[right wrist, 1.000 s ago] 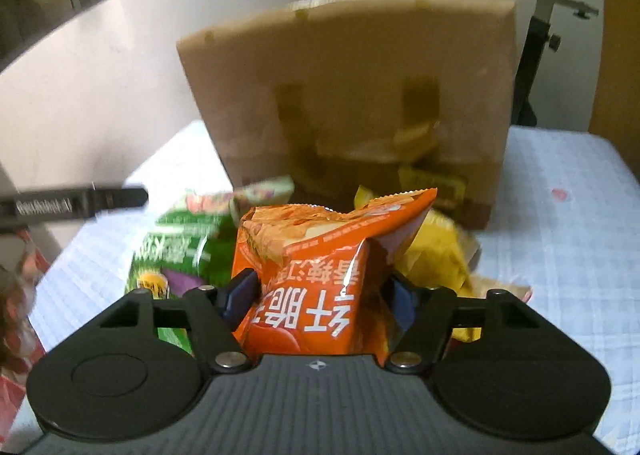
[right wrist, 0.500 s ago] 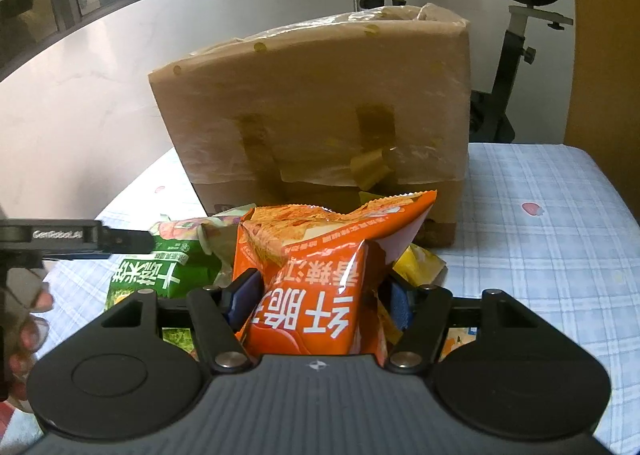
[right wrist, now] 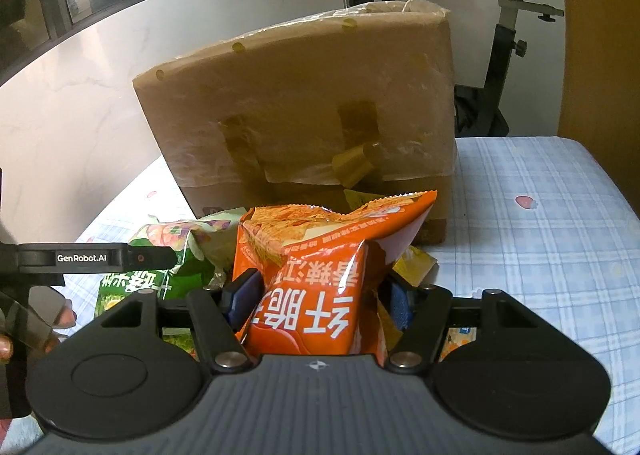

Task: Organize snacks
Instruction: 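Lift both bags over the box rim and open both tools to drop them in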

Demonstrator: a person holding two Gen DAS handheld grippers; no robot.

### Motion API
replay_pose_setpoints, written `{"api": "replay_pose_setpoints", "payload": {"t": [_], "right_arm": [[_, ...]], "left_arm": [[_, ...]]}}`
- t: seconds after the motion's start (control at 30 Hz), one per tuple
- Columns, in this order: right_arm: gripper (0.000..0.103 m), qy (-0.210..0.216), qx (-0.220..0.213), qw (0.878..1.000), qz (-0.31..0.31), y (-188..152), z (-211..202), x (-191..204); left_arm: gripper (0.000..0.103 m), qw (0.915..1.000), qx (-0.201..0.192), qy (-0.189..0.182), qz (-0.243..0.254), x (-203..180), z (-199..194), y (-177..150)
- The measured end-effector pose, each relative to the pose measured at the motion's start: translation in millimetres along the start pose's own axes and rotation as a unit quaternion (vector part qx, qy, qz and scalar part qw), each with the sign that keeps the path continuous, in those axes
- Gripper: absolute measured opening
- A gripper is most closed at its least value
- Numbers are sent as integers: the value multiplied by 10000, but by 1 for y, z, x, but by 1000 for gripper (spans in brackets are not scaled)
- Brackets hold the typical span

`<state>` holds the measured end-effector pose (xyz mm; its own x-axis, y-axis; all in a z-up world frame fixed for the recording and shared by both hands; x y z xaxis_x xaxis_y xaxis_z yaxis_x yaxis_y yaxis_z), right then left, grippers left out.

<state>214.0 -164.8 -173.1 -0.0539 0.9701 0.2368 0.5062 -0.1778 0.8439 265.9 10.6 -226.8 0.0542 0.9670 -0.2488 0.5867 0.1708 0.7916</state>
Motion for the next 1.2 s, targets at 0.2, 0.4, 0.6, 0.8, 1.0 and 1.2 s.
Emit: {"api": "replay_pose_setpoints", "payload": {"t": [0.2, 0.4, 0.6, 0.8, 1.0, 1.2], "right_arm": [[67, -84, 3, 9999, 69, 1, 0, -5], [66, -147, -130, 9998, 36, 8, -7, -5], [67, -197, -285, 9994, 14, 18, -19, -5], [66, -275, -556, 9981, -56, 37, -32, -5], [66, -228, -933, 9953, -85, 71, -51, -1], [66, -90, -1420, 9897, -144, 124, -62, 3]], "left_arm": [[83, 9998, -67, -168, 76, -6, -4, 2], [72, 9994, -230, -188, 202, -5, -17, 10], [71, 9987, -479, -153, 112, 1, -36, 25], [72, 9960, -874, -141, 88, 2, -59, 53], [72, 9888, -1439, -228, 331, -14, -91, 95], [72, 9764, -2059, -474, 445, -42, -114, 146]]}}
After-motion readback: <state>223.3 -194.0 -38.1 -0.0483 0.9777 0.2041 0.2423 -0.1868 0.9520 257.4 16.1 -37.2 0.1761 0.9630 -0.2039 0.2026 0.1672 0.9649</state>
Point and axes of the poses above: each gripper's, at about its wrist camera, not at the fingertips, and z roughly the way its jaws point, x to its left, y to its top, the point moved 9 cm from there along z, roughly the way its jaws point, and after that the axes turned 12 degrees about -x, right-handed, at the moved point
